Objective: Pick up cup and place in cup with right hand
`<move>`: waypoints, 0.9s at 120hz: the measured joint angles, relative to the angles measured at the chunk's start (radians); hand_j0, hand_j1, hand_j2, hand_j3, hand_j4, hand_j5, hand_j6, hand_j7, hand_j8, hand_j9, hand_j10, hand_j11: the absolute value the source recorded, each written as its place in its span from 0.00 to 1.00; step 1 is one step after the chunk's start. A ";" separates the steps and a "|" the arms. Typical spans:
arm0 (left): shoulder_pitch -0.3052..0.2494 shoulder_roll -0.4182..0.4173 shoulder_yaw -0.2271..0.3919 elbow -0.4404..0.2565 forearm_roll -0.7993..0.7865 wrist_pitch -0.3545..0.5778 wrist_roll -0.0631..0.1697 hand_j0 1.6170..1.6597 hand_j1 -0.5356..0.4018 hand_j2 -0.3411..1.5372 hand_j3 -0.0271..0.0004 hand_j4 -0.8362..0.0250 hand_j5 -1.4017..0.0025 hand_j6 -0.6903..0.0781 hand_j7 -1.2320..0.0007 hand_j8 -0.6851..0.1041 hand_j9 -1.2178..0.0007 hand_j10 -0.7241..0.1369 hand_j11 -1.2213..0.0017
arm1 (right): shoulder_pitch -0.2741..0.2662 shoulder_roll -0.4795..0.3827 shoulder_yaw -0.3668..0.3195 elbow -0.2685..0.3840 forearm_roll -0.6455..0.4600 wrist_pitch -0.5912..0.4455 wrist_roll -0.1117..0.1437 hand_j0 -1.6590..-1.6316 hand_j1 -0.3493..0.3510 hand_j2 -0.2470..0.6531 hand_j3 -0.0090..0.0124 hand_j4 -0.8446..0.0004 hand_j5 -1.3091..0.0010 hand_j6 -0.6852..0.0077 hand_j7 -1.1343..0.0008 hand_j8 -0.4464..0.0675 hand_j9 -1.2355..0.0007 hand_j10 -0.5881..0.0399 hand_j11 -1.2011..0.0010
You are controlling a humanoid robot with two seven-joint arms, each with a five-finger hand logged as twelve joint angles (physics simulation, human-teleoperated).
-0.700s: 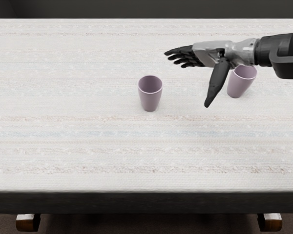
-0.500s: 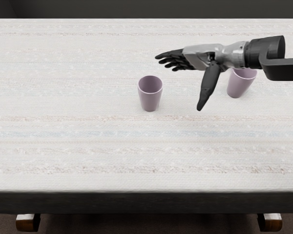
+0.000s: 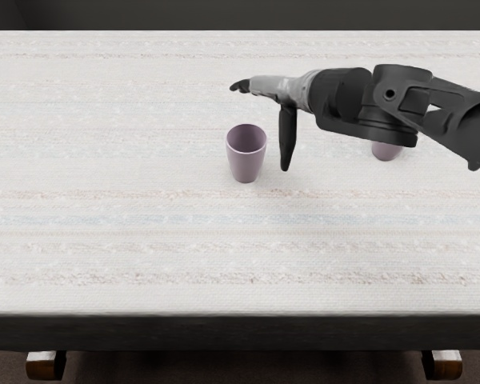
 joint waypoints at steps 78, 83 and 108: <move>0.000 0.000 0.000 0.000 0.000 0.000 0.000 0.96 0.94 0.18 0.99 0.97 1.00 0.90 1.00 0.87 1.00 0.84 1.00 | -0.022 0.256 -0.133 -0.255 -0.075 -0.140 -0.011 0.04 0.23 0.25 0.42 0.84 0.87 0.79 0.85 0.61 0.86 0.72 0.86; 0.000 0.000 0.000 0.000 0.000 0.000 0.000 0.96 0.94 0.18 0.99 0.97 1.00 0.90 1.00 0.87 1.00 0.84 1.00 | -0.022 0.258 -0.135 -0.263 -0.079 -0.140 -0.011 0.04 0.24 0.24 0.42 0.83 0.86 0.78 0.84 0.59 0.85 0.71 0.85; 0.000 0.000 0.000 0.000 0.000 0.000 0.000 0.96 0.94 0.18 0.99 0.97 1.00 0.90 1.00 0.87 1.00 0.84 1.00 | -0.030 0.287 -0.140 -0.308 -0.102 -0.142 -0.011 0.04 0.28 0.24 0.42 0.81 0.84 0.75 0.81 0.55 0.83 0.68 0.82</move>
